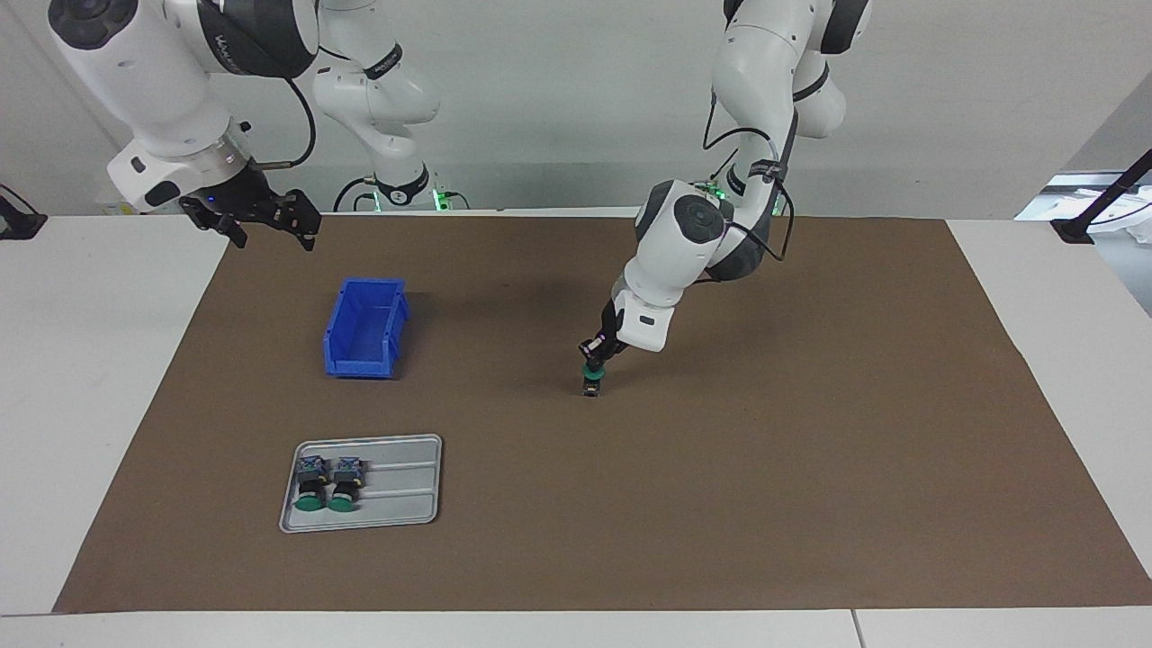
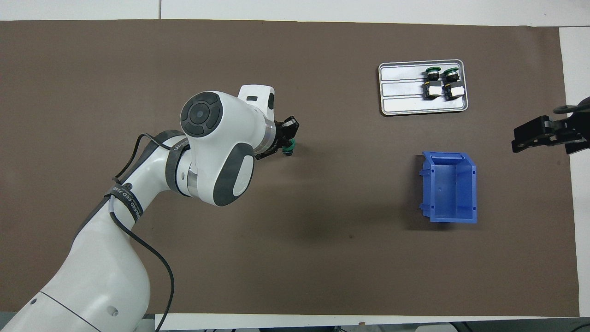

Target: Place and press button with both arms

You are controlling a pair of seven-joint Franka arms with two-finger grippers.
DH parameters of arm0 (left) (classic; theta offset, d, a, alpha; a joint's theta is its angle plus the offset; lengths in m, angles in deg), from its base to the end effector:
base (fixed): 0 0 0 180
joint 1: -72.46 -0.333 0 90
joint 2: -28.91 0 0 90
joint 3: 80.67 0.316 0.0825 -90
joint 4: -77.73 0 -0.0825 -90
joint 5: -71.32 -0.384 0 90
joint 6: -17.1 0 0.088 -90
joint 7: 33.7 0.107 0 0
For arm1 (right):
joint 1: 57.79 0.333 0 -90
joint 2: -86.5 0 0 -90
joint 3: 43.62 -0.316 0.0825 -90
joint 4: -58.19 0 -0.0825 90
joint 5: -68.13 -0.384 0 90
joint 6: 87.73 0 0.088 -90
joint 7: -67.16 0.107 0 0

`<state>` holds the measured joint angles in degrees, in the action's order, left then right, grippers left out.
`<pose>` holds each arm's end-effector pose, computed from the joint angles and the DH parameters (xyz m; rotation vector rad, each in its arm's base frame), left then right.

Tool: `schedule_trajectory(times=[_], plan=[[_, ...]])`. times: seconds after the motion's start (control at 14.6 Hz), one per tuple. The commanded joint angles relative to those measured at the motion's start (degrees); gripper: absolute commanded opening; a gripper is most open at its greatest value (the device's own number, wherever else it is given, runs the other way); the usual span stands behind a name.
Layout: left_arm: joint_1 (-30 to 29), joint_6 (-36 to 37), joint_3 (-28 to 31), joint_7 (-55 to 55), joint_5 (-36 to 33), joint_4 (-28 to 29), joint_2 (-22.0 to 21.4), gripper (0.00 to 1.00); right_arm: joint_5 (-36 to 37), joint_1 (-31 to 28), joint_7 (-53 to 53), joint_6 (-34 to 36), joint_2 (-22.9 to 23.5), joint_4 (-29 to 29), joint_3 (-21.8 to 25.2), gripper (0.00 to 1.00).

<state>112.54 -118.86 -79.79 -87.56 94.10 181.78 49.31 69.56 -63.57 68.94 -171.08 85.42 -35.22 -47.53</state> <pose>0.5074 -0.4204 0.3647 2.6987 0.7095 -0.1128 0.5334 -0.0200 0.5979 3.1043 -0.1006 -0.2440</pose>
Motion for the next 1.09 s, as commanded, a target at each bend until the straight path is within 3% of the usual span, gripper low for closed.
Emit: schedule_trajectory(times=[0.0, 0.48, 0.61, 0.89, 1.02], plan=[[0.3, -1.1, 0.0, 1.0, -1.1, 0.2, 1.8, 0.03, -0.3, -0.6, -1.2, -0.3, -1.4, -1.6, -0.3, 0.98], [0.3, -1.7, 0.0, 1.5, -1.1, 0.7, 2.0, 0.03, -0.5, -0.8, -0.9, -0.4, -1.4, -1.6, -0.3, 0.98], [-0.2, -0.8, 0.0, 1.4, -0.8, 0.5, 0.1, 0.04, -0.7, -0.5, -1.0, -0.3, -1.5, -1.6, -0.4, 0.98], [-1.8, 6.4, 1.1, 1.4, -1.0, -1.7, -3.0, 0.05, -0.8, -0.2, -2.9, -0.7, -1.5, -1.1, -0.9, 0.98], [-4.3, 9.7, 1.5, 1.6, -1.2, -1.8, -5.4, 0.12, -0.6, 1.5, -2.7, -0.8, 0.0, 1.7, -1.0, 0.98]])
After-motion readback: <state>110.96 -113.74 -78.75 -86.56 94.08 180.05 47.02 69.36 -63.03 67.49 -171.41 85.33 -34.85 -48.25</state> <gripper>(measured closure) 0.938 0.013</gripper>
